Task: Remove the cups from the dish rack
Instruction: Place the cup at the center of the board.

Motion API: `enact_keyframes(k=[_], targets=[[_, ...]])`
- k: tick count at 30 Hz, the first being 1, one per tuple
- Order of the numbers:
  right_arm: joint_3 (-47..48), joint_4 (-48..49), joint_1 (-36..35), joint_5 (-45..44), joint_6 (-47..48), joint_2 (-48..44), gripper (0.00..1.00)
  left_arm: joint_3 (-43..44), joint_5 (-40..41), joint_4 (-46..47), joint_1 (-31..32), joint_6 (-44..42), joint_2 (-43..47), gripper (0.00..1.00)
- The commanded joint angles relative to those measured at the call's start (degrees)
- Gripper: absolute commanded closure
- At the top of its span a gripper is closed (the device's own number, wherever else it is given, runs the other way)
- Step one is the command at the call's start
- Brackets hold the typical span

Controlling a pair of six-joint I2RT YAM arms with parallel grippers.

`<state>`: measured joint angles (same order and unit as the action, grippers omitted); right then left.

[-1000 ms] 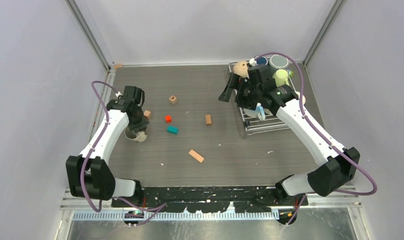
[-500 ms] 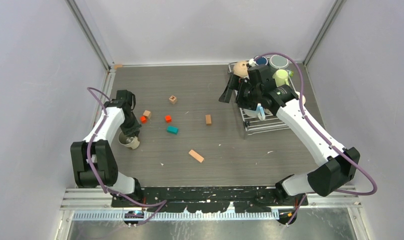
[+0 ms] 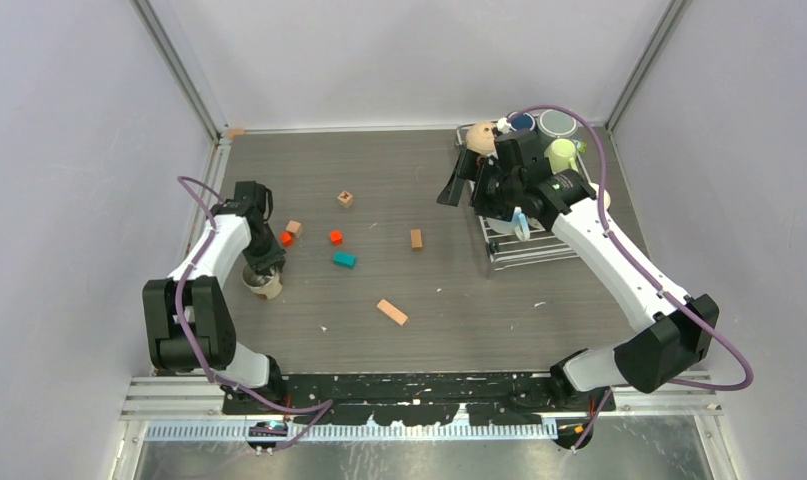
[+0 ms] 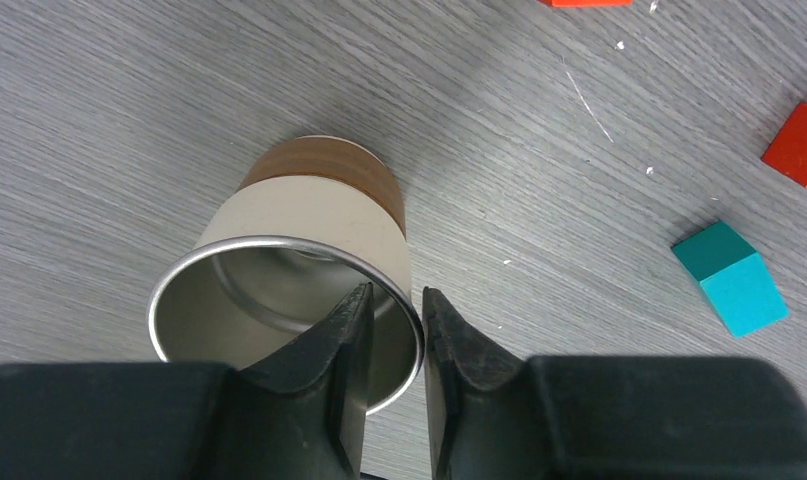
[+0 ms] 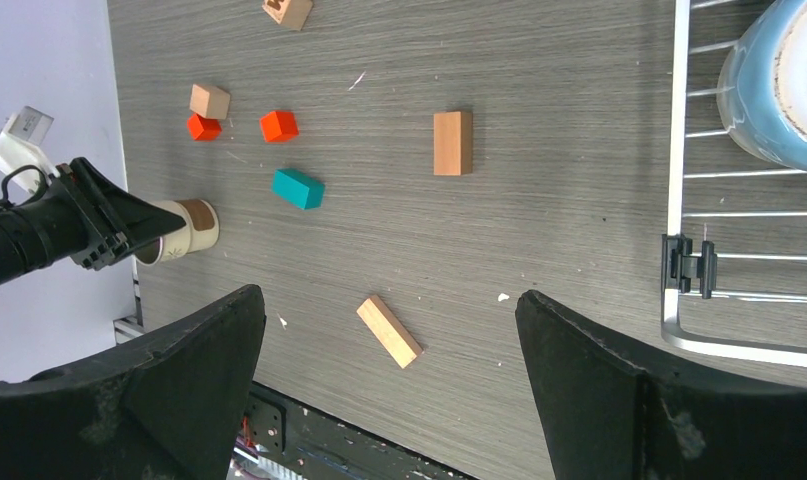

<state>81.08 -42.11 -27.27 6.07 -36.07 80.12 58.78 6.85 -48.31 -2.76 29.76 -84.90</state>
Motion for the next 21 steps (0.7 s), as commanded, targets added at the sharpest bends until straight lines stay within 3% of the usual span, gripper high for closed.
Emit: enact_keyframes(k=[1, 10, 21], targets=[[-0.1, 1.0, 0.1, -0.6, 0.8, -1.7, 0.00, 0.3, -0.9, 1.5, -0.2, 0.6, 0.5, 0.71], [-0.1, 0.9, 0.1, -0.9, 0.7, -2.1, 0.00, 3.3, -2.3, -1.0, -0.2, 0.2, 3.0, 0.55], [0.3, 0.0, 0.0, -2.1, 0.5, -2.8, 0.00, 6.0, -4.9, -3.9, -0.2, -0.7, 8.9, 0.26]])
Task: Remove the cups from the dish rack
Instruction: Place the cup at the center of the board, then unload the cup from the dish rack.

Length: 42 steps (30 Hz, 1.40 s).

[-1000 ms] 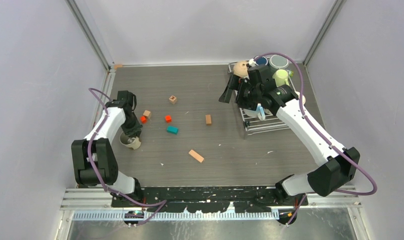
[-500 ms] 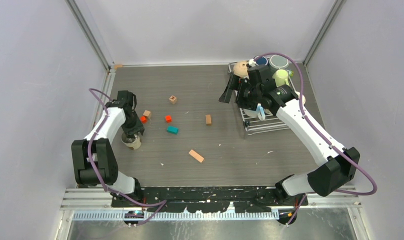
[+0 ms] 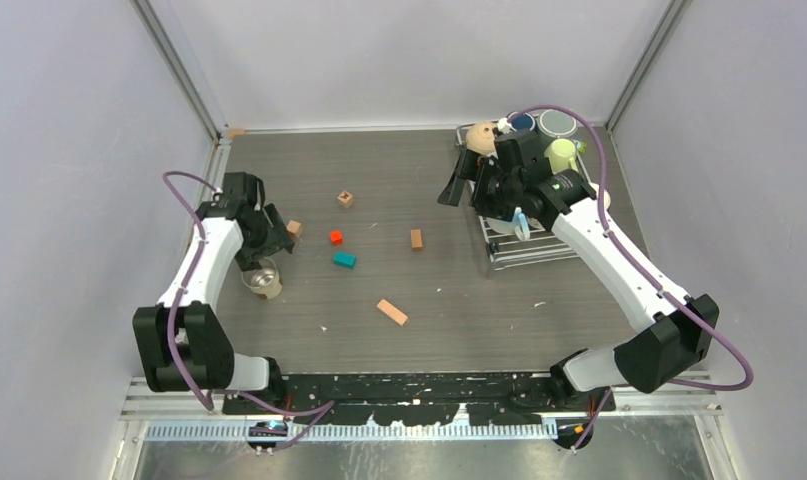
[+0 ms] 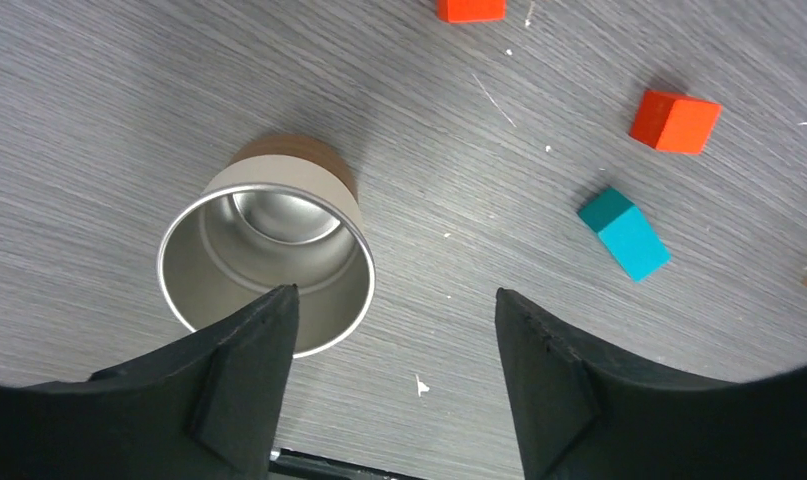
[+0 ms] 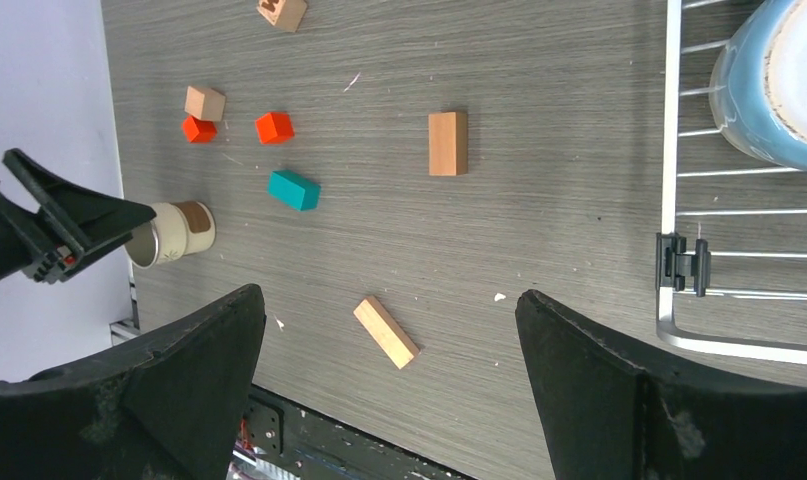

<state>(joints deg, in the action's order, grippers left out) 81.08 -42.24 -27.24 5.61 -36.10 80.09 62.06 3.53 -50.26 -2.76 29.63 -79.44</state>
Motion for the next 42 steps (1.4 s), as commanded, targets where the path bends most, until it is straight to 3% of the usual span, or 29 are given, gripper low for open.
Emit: enact_keyframes(k=[1, 6, 14, 29, 42], targets=[[0.4, 0.0, 0.0, -1.9, 0.5, -2.8, 0.00, 2.9, -2.0, -2.3, -0.2, -0.5, 4.1, 0.23], [0.6, -1.0, 0.0, -4.4, 0.5, -3.5, 0.00, 3.8, -5.7, -3.4, -0.1, -1.0, 9.1, 0.11], [0.5, -1.3, 0.0, -10.1, -1.1, -5.4, 0.00, 4.7, -10.3, -4.8, 5.4, -1.9, 16.9, 0.01], [-3.0, -0.4, 0.5, -26.1, -7.6, -6.0, 0.00, 8.6, -14.2, 0.2, 27.1, -2.9, 17.4, 0.00], [-1.3, -10.6, 8.7, -33.4, -8.3, -1.7, 0.00, 5.7, -23.6, 5.1, 30.1, -4.7, 15.2, 0.00]])
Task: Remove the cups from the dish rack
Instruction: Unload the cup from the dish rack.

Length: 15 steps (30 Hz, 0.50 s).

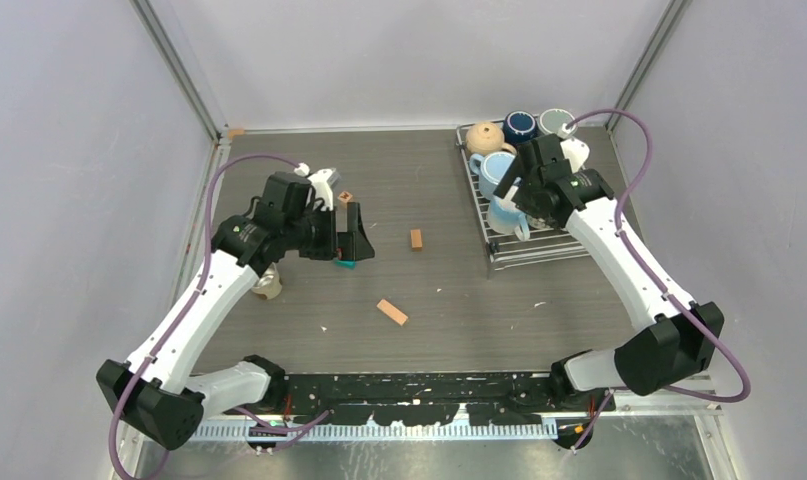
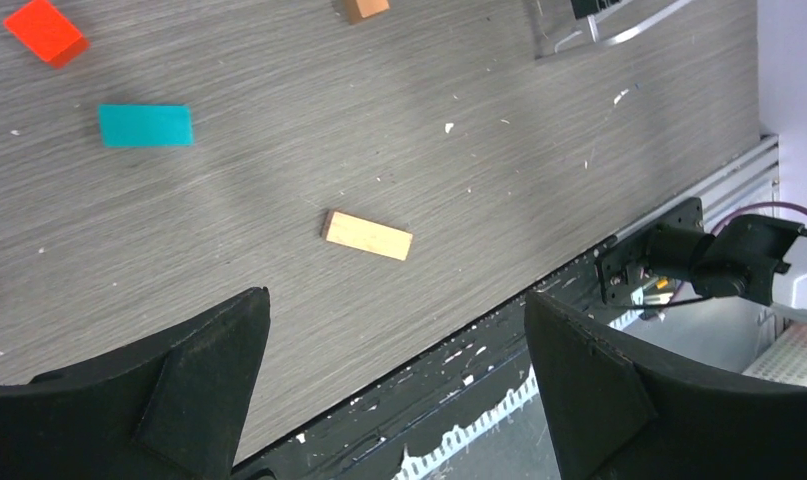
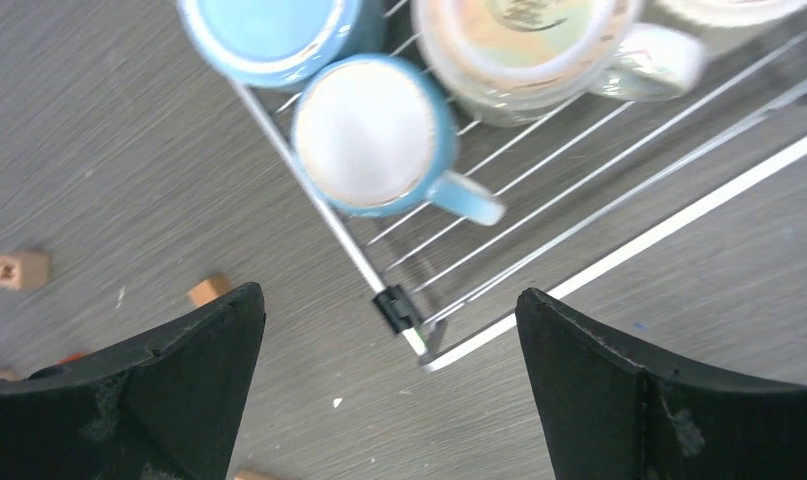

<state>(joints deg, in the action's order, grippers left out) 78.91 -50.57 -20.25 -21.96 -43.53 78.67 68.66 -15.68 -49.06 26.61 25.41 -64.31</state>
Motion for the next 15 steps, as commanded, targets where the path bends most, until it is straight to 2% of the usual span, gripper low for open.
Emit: enact_keyframes(k=[1, 9, 15], targets=[[0.1, -1.8, 2.2, -6.2, -0.5, -0.5, 0.00, -1.1, -4.8, 4.1, 0.9, -0.3, 0.0, 0.00], [-2.5, 5.5, 4.7, -3.2, 6.3, 2.2, 0.00, -0.9, -5.2, 4.2, 2.8, -0.2, -0.7, 0.00], [-1.5, 7.4, 10.4, -1.0, 8.1, 3.6, 0.00, -0.7, -5.4, 4.3, 4.4, -0.4, -1.5, 0.00]])
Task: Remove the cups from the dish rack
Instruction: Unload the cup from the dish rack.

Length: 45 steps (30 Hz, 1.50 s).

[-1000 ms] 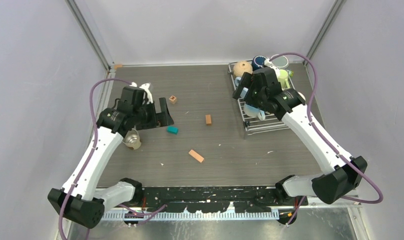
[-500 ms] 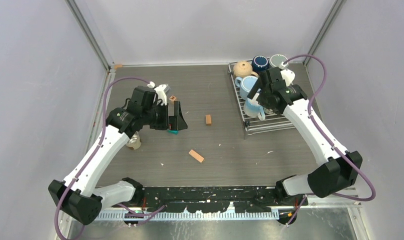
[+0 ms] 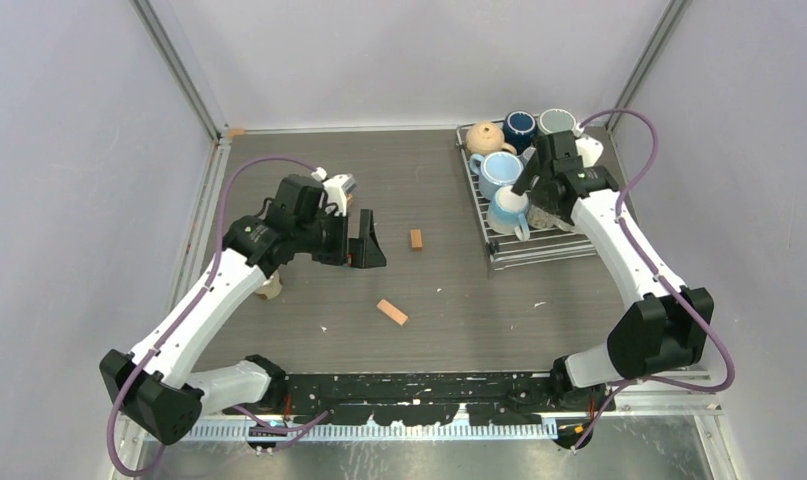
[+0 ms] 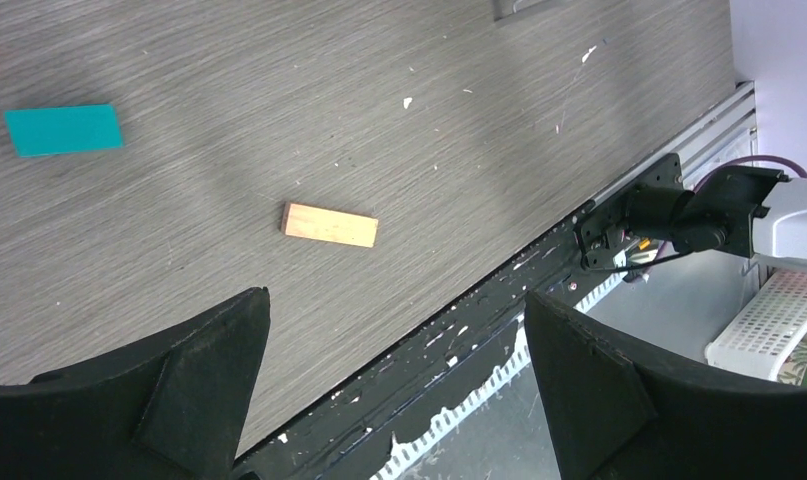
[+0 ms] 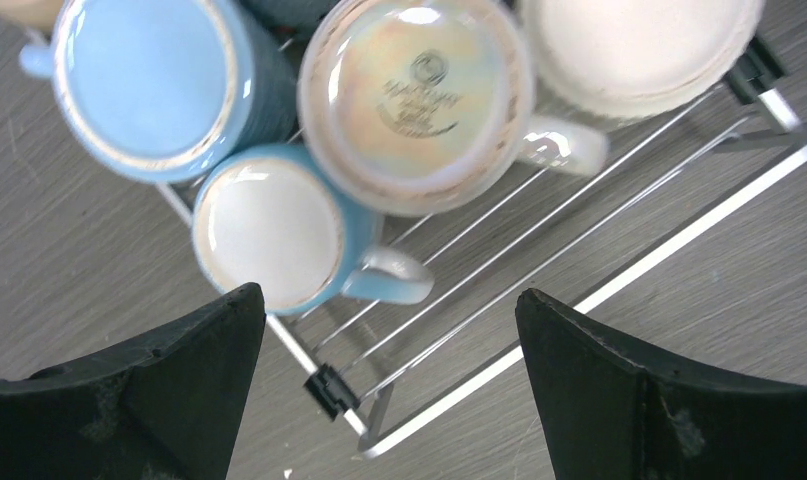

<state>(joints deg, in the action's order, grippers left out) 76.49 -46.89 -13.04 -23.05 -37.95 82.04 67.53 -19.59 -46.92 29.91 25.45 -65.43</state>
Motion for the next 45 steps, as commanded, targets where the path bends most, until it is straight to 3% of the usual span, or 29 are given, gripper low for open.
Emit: enact_keyframes(k=[1, 6, 20, 32, 37, 45], targets=[[2.1, 3.2, 3.3, -0.4, 3.1, 0.9, 0.00, 0.4, -1.5, 2.1, 1.2, -0.4, -0.5, 0.00], [7.5, 0.9, 4.1, -3.5, 6.2, 4.7, 0.00, 0.9, -1.5, 1.8, 1.9, -0.7, -0.9, 0.00], [16.0, -2.1, 7.7, 1.6, 12.0, 14.3, 0.00, 1.3, -2.4, 1.6, 3.6, -1.4, -2.1, 0.00], [10.8, -0.2, 7.2, 5.9, 9.9, 9.0, 0.00, 1.1, -2.1, 1.5, 3.7, -1.6, -2.0, 0.00], [7.3, 0.1, 2.6, 5.9, 11.2, 5.9, 0.00, 1.2, -2.3, 1.5, 3.7, -1.5, -2.2, 0.00], [-7.1, 12.6, 0.5, 10.5, 12.7, 0.5, 0.00, 1.0, -2.7, 1.6, 3.8, -1.5, -2.1, 0.00]])
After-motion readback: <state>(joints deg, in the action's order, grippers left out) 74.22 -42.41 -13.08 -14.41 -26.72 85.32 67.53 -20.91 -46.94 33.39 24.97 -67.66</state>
